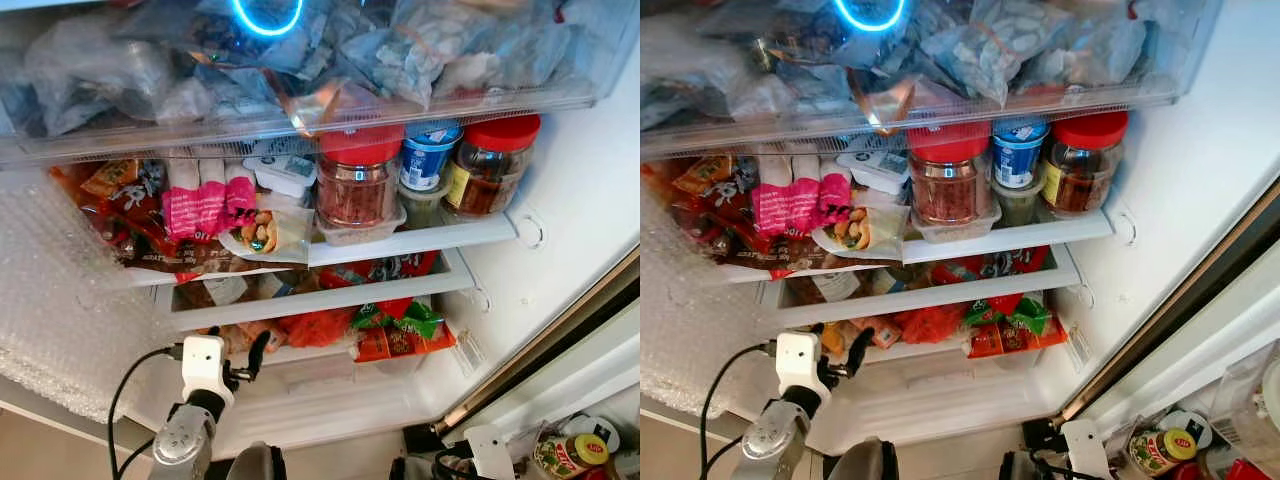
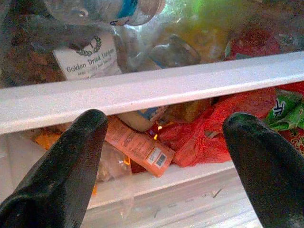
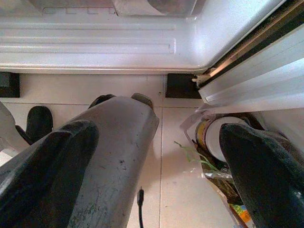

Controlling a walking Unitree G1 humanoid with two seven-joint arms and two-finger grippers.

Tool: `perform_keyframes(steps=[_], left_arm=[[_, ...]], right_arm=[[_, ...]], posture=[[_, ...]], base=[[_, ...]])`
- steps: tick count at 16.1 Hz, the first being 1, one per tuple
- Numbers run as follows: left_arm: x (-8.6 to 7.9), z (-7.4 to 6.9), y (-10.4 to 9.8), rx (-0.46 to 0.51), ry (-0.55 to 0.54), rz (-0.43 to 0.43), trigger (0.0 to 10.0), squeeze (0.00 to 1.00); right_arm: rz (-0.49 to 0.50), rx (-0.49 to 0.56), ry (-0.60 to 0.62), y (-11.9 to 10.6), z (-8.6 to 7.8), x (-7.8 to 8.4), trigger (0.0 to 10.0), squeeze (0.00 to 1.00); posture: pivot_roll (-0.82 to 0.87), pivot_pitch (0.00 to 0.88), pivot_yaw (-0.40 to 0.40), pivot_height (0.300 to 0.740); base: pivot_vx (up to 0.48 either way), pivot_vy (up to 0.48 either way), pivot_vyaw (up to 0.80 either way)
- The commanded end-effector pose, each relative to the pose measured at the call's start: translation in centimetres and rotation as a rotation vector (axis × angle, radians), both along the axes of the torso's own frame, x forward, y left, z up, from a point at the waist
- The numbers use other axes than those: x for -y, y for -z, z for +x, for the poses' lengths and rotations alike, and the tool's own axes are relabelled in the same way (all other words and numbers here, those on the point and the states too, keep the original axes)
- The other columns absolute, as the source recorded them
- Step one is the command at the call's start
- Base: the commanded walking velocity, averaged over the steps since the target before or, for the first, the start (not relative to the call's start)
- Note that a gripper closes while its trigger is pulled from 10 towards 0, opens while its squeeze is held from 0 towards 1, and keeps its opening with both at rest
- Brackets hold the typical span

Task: Restocking fridge

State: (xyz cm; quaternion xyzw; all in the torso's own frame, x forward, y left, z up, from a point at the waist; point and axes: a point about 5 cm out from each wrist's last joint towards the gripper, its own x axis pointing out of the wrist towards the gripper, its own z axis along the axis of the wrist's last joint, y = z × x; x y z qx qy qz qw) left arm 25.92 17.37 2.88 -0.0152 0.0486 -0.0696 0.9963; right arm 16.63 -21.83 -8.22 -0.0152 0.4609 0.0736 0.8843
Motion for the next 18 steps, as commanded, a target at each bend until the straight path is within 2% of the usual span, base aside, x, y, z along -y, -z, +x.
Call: perform_keyframes(steps=[1,7,11,18], left_arm=[[-0.2,-0.2,0.2,-0.027,-0.006,0.008,10.0,0.0],[-1.0,0.0,0.6,-0.063,-0.071,0.015,10.0,0.0],[-2.1,-0.8,1.5,-0.1,-0.138,0.043,10.0,0.0],[-2.6,-1.1,2.2,-0.128,-0.178,0.073,10.0,0.0]], right_arm=[[-0.013,-0.086,-0.01,0.9,-2.0,0.2,10.0,0.0],[-0.029,-0.09,-0.025,0.7,-1.6,0.4,10.0,0.0],[-0.034,-0.084,-0.033,0.7,-1.4,0.4,10.0,0.0],[-0.028,-0.089,-0.037,0.8,-1.6,0.1,10.0,0.0]], posture=[[-0.09,0.068,0.002,0.636],[-0.08,0.016,-0.006,0.636],[-0.08,0.0,-0.005,0.636],[-0.07,0.0,0.002,0.636]], base=[[0.0,0.0,0.0],[0.0,0.0,0.0],[-0.241,0.0,0.0],[-0.244,0.0,0.0]])
